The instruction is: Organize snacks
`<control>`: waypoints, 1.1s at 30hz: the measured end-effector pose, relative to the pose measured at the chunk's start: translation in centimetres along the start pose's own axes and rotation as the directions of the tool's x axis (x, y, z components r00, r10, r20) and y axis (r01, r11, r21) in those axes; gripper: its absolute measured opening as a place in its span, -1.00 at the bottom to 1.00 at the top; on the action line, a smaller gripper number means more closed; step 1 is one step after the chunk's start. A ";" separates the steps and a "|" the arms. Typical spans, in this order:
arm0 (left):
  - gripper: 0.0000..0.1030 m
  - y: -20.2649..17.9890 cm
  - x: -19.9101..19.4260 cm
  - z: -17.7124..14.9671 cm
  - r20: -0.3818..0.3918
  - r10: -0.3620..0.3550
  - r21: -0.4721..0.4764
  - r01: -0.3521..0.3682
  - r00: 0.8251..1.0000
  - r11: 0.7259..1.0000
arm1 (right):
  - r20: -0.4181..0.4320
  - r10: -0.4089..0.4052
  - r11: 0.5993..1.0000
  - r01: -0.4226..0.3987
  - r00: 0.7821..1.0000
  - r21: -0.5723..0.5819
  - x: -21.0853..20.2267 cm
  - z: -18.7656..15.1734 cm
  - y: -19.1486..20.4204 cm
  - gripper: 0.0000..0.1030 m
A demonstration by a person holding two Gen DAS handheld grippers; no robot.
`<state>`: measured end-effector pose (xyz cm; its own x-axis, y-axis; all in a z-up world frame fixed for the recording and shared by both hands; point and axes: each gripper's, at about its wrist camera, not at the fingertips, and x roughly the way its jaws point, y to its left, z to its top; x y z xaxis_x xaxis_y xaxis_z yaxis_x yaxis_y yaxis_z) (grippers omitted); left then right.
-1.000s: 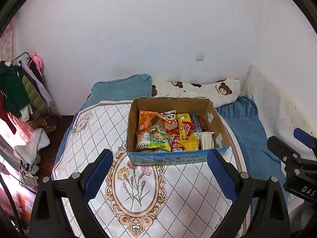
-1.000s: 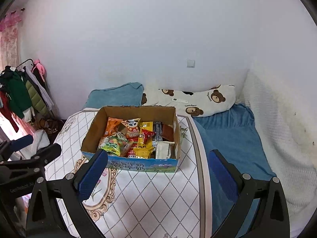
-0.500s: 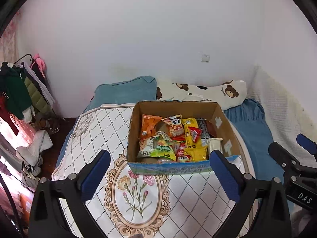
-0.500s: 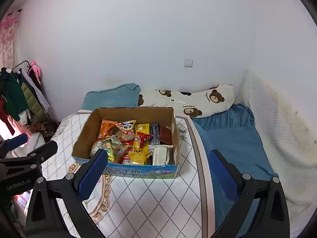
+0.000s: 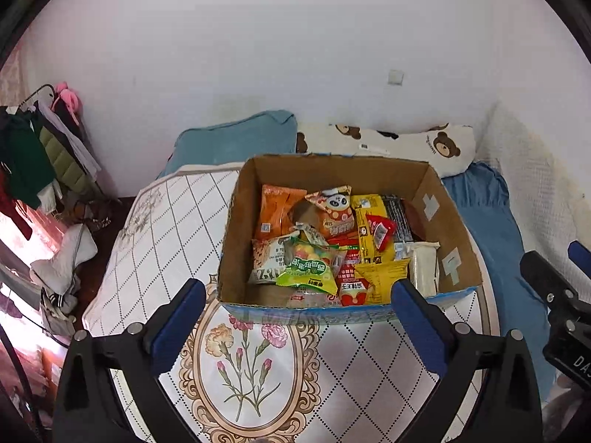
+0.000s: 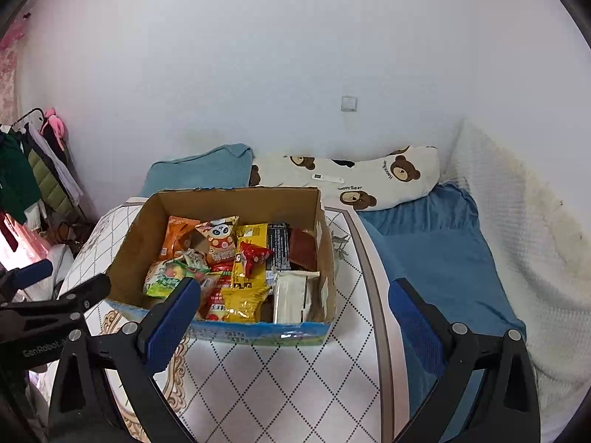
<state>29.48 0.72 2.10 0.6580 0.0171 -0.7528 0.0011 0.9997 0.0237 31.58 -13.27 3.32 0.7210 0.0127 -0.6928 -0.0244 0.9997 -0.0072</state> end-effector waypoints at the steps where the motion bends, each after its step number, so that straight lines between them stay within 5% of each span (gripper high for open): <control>1: 0.99 -0.1 0.3 0.0 -0.007 0.002 0.000 -0.002 1.000 1.000 | -0.003 -0.001 1.000 0.001 1.000 -0.001 0.3 0.0 0.0 1.00; 33: 0.99 -0.3 1.3 -0.2 -0.003 0.003 0.010 -0.003 1.000 1.000 | -0.055 0.044 0.999 -0.043 0.998 0.014 2.8 -0.9 0.1 1.00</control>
<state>30.19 0.49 1.00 0.6557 0.0201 -0.7548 0.0069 0.9994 0.0326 32.96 -13.18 0.77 0.6800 0.0556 -0.7311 -0.0458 0.9984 0.0333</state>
